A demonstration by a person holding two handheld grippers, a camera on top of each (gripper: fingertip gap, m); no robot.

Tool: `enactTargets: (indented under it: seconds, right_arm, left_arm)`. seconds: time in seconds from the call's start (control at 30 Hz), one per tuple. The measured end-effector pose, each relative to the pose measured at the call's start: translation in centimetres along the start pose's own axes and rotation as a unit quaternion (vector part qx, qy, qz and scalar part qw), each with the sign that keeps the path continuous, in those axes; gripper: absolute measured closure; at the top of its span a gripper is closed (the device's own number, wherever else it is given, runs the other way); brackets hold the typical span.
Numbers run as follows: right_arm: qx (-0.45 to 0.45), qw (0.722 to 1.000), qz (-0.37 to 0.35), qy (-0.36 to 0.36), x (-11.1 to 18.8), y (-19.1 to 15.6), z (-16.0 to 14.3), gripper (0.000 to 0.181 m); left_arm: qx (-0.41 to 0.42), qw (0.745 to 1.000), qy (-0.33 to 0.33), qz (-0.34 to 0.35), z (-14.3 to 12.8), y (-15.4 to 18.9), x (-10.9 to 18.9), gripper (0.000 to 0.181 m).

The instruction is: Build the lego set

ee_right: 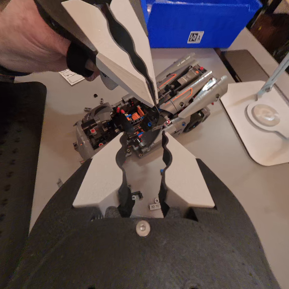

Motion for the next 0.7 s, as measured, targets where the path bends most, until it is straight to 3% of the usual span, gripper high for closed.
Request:
enactTargets:
  seconds: [0.17, 0.37, 0.5, 0.7]
  right_arm:
    - [-0.060, 0.996, -0.007, -0.060, -0.1, 2.1, 0.3, 0.131]
    - [-0.101, 0.988, -0.106, -0.043, -0.8, 2.1, 0.4, 0.143]
    - [-0.116, 0.979, -0.168, 0.001, -1.0, 1.6, 0.3, 0.161]
    - [-0.142, 0.969, -0.195, 0.056, -1.0, 1.3, 0.4, 0.159]
  left_arm:
    - [0.044, 0.999, 0.019, -0.004, 0.8, -0.7, -2.1, 0.181]
    - [0.044, 0.998, 0.038, -0.009, 1.0, -1.5, -3.1, 0.181]
    - [0.067, 0.996, 0.055, -0.037, 0.6, -1.9, -2.8, 0.181]
    - [0.079, 0.992, 0.078, -0.058, 0.1, -1.9, -3.0, 0.181]
Point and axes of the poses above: each gripper's, where its closed fingertips meet, x back along the fingers, z out of its top, y = z × x across the jaws, the point moved 9 cm from there along x, back along the fingers, and after that the axes turned 3 degrees about z, right-handed, at the moved point
